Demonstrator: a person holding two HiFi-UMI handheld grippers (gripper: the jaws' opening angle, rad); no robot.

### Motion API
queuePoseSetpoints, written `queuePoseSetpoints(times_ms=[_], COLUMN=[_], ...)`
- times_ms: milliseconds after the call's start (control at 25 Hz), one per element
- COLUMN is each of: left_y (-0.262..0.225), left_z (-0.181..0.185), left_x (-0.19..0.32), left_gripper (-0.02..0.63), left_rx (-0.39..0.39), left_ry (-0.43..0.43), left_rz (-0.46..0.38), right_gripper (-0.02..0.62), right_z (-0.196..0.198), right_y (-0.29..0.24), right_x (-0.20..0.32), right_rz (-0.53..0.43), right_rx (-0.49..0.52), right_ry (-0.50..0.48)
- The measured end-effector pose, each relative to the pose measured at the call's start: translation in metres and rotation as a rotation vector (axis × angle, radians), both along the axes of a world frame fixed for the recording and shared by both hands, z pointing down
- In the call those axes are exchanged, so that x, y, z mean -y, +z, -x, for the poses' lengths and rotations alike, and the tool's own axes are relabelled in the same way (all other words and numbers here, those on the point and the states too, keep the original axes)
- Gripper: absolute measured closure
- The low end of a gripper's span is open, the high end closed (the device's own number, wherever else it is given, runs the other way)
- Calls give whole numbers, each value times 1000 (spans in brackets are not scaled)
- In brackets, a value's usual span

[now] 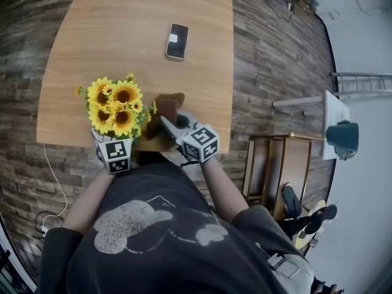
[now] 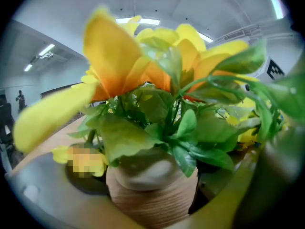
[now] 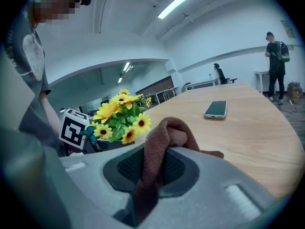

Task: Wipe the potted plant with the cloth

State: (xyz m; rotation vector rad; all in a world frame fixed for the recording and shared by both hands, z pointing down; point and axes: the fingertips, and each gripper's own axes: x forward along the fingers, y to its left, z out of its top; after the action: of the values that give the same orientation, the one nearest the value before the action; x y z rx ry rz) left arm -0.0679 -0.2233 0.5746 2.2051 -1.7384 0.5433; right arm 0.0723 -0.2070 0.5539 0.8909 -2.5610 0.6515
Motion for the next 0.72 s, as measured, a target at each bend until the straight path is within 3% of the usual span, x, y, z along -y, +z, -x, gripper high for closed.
queuePoseSetpoints(times_ms=[160, 320, 720], left_y=[0, 0, -4], left_z=[2, 5, -17], left_x=[-1, -2, -18], left_gripper=[32, 34, 35], left_rx=[-6, -8, -2], left_ry=[46, 123, 448], left_rz=[-11, -31, -59], right_gripper=[543, 543, 543], right_z=[6, 31, 106], right_y=[-5, -12, -8], right_x=[27, 50, 67], right_rz=[-28, -46, -14], right_rx=[-1, 3, 32], right_ry=[-29, -137, -436])
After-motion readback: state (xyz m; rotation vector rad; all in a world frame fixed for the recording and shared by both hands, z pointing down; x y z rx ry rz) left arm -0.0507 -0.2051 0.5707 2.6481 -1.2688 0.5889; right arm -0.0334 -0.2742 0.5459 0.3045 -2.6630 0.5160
